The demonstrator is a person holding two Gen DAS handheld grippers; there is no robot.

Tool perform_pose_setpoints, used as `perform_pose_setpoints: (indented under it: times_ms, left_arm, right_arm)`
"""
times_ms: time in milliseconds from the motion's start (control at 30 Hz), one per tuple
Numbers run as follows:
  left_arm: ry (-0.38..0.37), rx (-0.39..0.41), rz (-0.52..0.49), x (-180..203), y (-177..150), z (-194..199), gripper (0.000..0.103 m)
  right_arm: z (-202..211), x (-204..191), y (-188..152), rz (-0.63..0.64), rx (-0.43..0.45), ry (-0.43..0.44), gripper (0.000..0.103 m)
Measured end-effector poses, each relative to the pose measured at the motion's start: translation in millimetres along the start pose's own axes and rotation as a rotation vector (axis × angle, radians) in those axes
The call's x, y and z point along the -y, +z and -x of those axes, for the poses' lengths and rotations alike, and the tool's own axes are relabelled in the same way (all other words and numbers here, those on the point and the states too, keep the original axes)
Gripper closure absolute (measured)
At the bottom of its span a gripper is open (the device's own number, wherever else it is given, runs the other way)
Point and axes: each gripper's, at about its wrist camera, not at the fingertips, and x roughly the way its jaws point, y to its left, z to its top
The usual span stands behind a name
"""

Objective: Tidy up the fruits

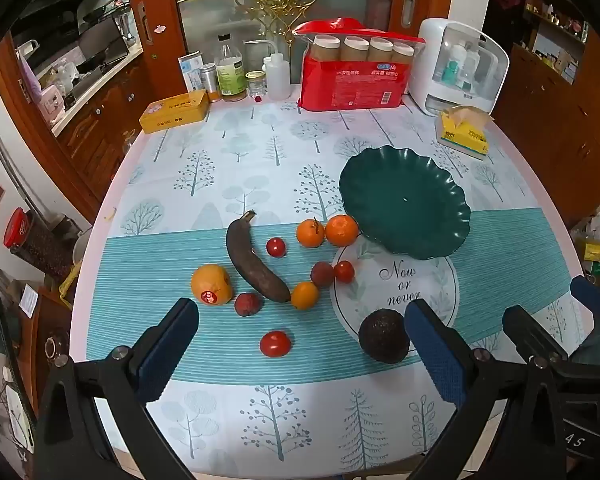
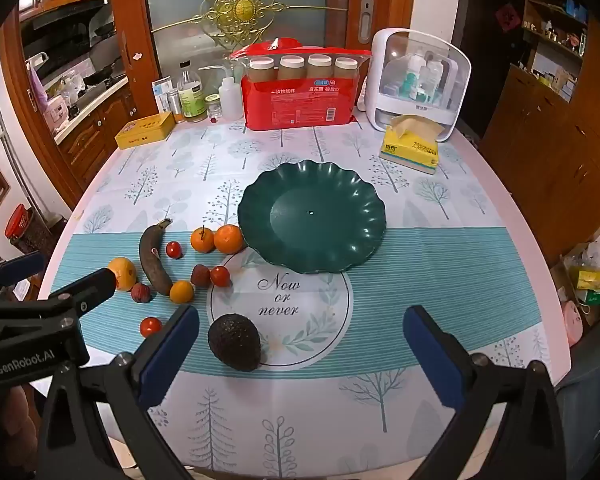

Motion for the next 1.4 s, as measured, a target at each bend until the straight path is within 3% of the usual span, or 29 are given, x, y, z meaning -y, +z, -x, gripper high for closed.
perform_pose_setpoints:
  times_ms: [333,833,1400]
  left_arm:
    - [-0.004,0.022,0.000,-2,7,3,0.001]
    - [-0.084,0.038,0.018,-14,2,6,0.003]
    - [-0.045,0.069,0.002,-23,-4,17,0.003]
  right_arm:
    - [1,-3,1,0.000,0.009,0.004,0.001]
    - [4,-7,0,0.000,0.010,0.007,0.001]
    - [7,-14,-4,-0.002,0.010,0.009,0.001]
